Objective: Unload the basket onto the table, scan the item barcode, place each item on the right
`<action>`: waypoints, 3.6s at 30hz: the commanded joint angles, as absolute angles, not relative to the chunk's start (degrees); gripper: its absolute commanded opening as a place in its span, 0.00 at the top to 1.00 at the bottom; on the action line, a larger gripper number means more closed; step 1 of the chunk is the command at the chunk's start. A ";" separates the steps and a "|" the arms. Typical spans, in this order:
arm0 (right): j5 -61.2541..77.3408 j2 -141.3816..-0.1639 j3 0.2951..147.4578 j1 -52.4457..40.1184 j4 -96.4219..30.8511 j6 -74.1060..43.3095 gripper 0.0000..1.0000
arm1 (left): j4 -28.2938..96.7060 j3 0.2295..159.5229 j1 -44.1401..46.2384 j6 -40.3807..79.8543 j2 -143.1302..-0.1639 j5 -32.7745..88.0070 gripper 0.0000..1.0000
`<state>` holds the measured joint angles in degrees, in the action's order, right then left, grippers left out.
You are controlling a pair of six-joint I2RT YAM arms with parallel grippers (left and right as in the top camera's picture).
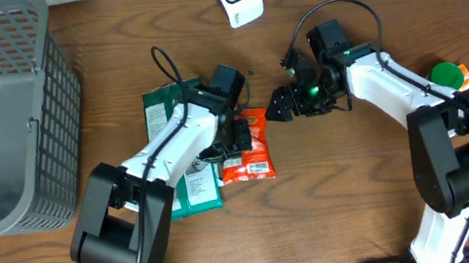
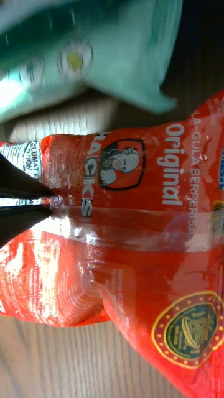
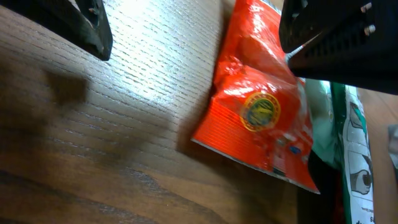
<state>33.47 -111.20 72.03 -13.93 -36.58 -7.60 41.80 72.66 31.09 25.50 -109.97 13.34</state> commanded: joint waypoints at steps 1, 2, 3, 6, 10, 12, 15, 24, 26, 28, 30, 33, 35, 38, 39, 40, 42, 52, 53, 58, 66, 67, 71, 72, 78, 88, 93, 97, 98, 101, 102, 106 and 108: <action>34.37 -111.24 71.99 -13.98 -36.60 -7.62 0.18 | 41.69 74.28 32.18 25.36 -111.50 14.98 0.92; 34.35 -111.24 71.99 -13.98 -36.62 -7.60 0.18 | 41.67 74.91 32.18 25.36 -110.96 14.98 0.93; 34.35 -111.24 71.99 -13.96 -36.62 -7.53 0.18 | 41.56 75.48 32.16 25.36 -110.34 14.94 0.92; 34.35 -111.24 71.99 -13.96 -36.69 -6.72 0.17 | 40.75 76.60 32.16 25.39 -108.20 14.20 0.92; 34.39 -111.24 71.99 -13.96 -36.95 -6.76 0.17 | 40.49 76.73 32.16 25.41 -106.91 9.28 0.92; 34.39 -111.24 71.99 -13.96 -37.01 -6.76 0.17 | 40.97 76.71 32.16 25.43 -107.11 8.12 0.92; 34.39 -111.24 71.99 -13.96 -37.04 -6.76 0.16 | 41.04 75.88 32.18 25.43 -107.11 7.81 0.92; 35.27 -111.28 71.99 -14.37 -37.06 -6.79 0.32 | 40.14 70.41 32.18 28.18 -107.18 7.86 0.92; 35.27 -111.48 71.96 -14.74 -37.01 -6.79 0.33 | 40.07 69.93 32.18 28.21 -107.18 7.88 0.92; 35.33 -112.05 71.96 -15.35 -36.67 -6.81 0.33 | 39.83 69.30 32.18 28.21 -107.18 7.86 0.92; 36.16 -112.97 71.96 -15.92 -35.99 -6.98 0.36 | 39.29 68.42 32.18 28.23 -107.20 7.88 0.92; 36.75 -114.56 71.96 -16.34 -34.81 -8.78 0.40 | 38.44 67.42 32.18 28.23 -107.20 7.88 0.92; 36.75 -115.35 71.96 -16.34 -34.11 -9.43 0.46 | 38.22 67.18 32.18 28.21 -107.20 7.86 0.92; 36.73 -115.94 71.96 -16.32 -33.19 -9.80 0.51 | 38.17 67.18 32.18 28.21 -107.20 7.86 0.91; 36.71 -116.09 71.96 -16.32 -32.88 -9.80 0.54 | 38.06 67.18 32.18 28.21 -107.20 7.88 0.92; 36.73 -116.22 71.94 -16.34 -32.47 -9.82 0.56 | 38.04 67.18 32.18 28.21 -107.20 7.86 0.91; 36.77 -116.71 71.81 -16.34 -31.53 -9.82 0.60 | 38.00 67.18 32.18 28.21 -107.20 7.86 0.92; 44.93 -120.16 71.77 -15.73 -27.42 -10.63 0.80 | 38.00 67.18 32.18 28.18 -107.22 7.84 0.92; 44.27 -120.16 71.77 -15.62 -27.05 -10.55 0.85 | 37.93 67.18 32.18 28.18 -107.22 7.84 0.92; 37.67 -120.11 71.77 -13.76 -25.04 -9.72 0.99 | 37.56 67.18 32.18 28.14 -107.22 7.84 0.92; 37.82 -120.11 71.77 -11.92 -23.99 -8.60 0.99 | 37.08 67.18 32.29 25.23 -107.22 7.88 0.92; 37.82 -120.11 71.77 -11.92 -24.01 -8.51 0.99 | 36.99 67.18 32.34 24.64 -107.22 7.88 0.92; 40.64 -120.09 71.77 -11.92 -23.99 -8.43 0.99 | 36.93 68.58 32.34 20.95 -106.45 7.94 0.92; 42.00 -120.09 71.79 -11.90 -23.94 -7.99 0.97 | 37.52 69.54 32.34 20.43 -105.84 7.92 0.92; 44.01 -120.09 71.79 -10.98 -24.51 -7.64 0.85 | 35.92 72.62 32.34 22.02 -99.50 8.38 0.92; 43.97 -120.11 71.77 -10.48 -25.76 -7.64 0.83 | 32.99 72.18 36.47 26.48 -104.42 8.54 0.91; 43.53 -120.11 71.77 -10.50 -25.98 -7.64 0.82 | 32.23 72.18 38.83 26.52 -110.26 8.58 0.92; 43.53 -120.11 71.77 -10.55 -26.15 -7.64 0.81 | 32.49 72.18 39.99 26.87 -112.90 8.56 0.92; 43.55 -120.11 71.77 -10.55 -26.15 -7.64 0.81 | 32.49 72.18 40.14 26.87 -113.06 8.58 0.92; 43.57 -120.11 71.77 -10.55 -26.17 -7.64 0.77 | 32.45 72.47 40.32 26.85 -112.22 8.58 0.92; 43.57 -120.11 71.77 -10.59 -26.17 -7.64 0.75 | 32.45 72.71 40.32 26.81 -111.46 8.56 0.92; 43.57 -120.11 71.77 -10.59 -26.17 -7.64 0.67 | 31.27 73.25 40.32 26.65 -106.48 7.90 0.91; 43.57 -120.11 71.77 -10.59 -26.20 -7.64 0.65 | 29.91 73.25 40.32 26.68 -104.95 7.77 0.91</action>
